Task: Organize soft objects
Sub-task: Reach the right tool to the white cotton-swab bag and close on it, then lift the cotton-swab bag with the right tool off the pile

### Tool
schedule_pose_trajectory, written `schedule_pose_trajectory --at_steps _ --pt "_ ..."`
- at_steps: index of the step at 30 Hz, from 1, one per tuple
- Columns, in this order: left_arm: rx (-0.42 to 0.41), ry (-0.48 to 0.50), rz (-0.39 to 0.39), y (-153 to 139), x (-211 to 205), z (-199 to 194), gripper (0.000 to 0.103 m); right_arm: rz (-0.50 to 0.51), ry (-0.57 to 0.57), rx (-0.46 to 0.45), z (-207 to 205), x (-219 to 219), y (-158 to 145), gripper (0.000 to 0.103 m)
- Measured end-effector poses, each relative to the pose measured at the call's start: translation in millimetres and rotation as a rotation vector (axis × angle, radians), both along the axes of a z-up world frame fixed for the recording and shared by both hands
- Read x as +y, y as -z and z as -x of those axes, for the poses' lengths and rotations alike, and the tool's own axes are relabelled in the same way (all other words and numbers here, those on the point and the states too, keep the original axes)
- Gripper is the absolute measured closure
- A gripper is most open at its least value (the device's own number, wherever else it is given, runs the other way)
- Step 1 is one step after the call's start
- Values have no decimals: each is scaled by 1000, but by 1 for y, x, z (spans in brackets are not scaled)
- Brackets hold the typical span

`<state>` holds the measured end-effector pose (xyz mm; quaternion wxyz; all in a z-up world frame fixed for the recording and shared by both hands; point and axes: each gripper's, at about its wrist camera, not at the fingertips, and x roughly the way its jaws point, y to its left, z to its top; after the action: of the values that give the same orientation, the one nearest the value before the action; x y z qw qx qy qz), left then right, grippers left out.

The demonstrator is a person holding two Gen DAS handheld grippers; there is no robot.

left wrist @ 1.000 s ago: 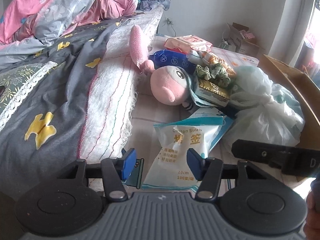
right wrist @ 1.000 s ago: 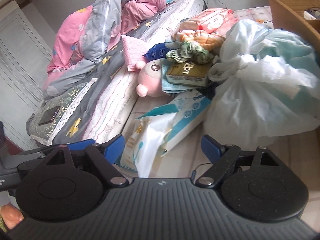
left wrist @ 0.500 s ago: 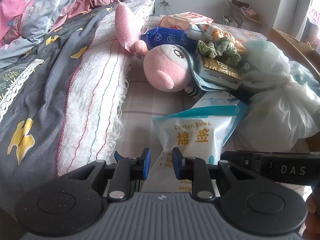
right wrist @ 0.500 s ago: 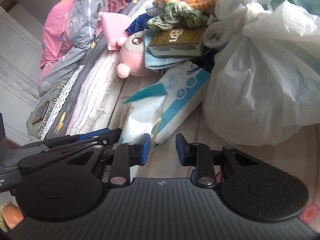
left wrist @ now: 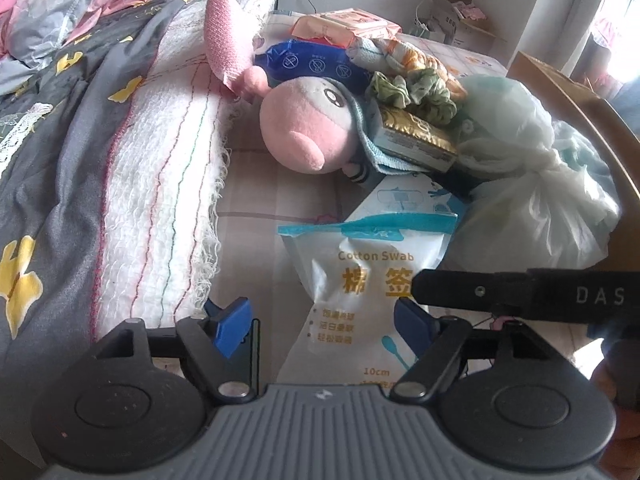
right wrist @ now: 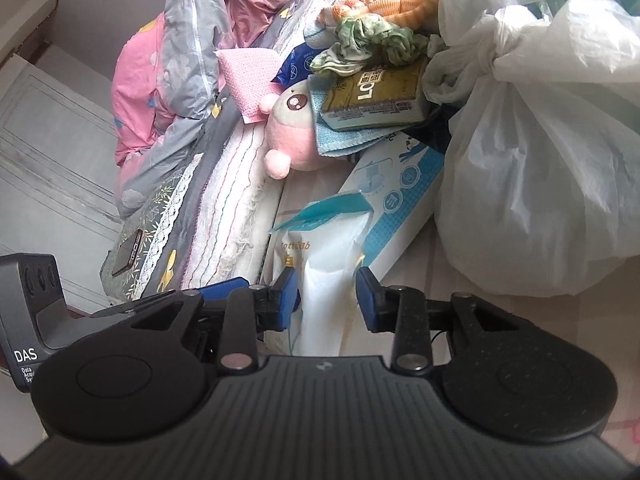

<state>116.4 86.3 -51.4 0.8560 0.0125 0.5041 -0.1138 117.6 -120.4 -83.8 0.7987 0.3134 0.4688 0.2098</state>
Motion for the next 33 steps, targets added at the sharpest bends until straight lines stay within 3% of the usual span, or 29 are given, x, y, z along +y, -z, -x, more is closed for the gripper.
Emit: schedule_pose_trajectory --at_steps 6,8,10,16,28,33 --pt "22 6 16 6 -3 -2 23 -6 -1 28 -9 1 10 70" --pt "18 26 33 5 -5 -1 33 -9 -6 29 -10 1 11 70" --pt "18 45 60 3 -8 1 50 -15 -10 32 -10 -1 11 71" --pt "-15 37 21 -5 -18 14 66 -36 -13 28 -4 -5 7 84" --pt "-130 27 17 -46 -38 60 72 -43 -37 -84 30 -23 -31 86" --pt "-134 24 17 -47 -48 70 72 -48 -33 -101 43 -34 -37 86"
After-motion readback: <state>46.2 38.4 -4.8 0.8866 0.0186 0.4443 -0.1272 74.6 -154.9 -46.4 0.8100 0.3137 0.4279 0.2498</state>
